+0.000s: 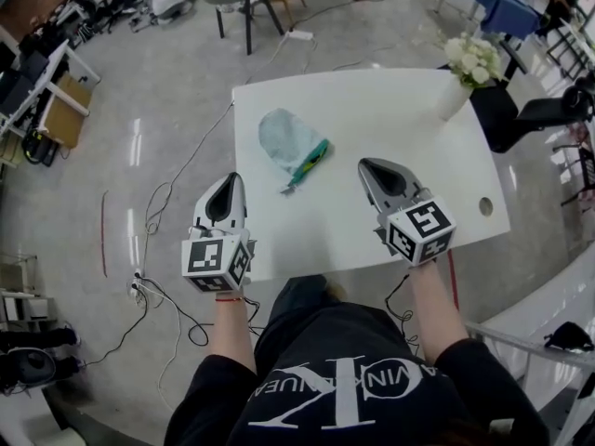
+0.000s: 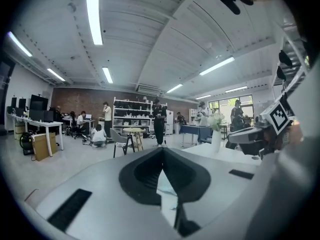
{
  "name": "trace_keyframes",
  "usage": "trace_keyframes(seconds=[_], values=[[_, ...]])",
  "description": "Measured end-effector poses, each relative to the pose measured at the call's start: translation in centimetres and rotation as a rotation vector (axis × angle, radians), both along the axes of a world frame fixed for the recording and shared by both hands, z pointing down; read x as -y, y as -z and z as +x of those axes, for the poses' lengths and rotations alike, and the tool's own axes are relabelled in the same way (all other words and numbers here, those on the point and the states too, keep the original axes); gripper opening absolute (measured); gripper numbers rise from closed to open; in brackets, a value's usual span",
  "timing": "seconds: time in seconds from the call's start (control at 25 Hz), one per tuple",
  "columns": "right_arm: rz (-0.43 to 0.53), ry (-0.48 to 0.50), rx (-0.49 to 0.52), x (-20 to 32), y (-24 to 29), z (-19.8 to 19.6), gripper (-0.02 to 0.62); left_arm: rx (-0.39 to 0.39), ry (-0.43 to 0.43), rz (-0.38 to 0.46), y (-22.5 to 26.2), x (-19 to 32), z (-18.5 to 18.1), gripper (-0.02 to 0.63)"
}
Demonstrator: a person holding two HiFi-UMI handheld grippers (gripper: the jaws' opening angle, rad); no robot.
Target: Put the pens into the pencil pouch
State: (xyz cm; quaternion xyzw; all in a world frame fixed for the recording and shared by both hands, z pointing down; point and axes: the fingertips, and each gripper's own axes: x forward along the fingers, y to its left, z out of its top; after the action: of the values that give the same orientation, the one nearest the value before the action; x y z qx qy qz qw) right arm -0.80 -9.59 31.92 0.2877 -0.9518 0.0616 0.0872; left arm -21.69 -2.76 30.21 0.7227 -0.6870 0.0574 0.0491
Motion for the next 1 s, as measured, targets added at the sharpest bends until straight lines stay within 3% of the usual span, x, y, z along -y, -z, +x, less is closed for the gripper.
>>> trace_keyframes(seconds=[0.4, 1.0], values=[[0.047, 0.002, 0.058, -0.3, 2.6, -0.3, 0.009, -0.03, 0.053, 0.065, 2.5, -1.6, -2.0, 0.003], [0.054, -0.009, 0.099, -0.3, 3.7, 0.0, 0.009, -0.019, 0.031, 0.119, 4.5, -0.9, -1.4, 0.003]])
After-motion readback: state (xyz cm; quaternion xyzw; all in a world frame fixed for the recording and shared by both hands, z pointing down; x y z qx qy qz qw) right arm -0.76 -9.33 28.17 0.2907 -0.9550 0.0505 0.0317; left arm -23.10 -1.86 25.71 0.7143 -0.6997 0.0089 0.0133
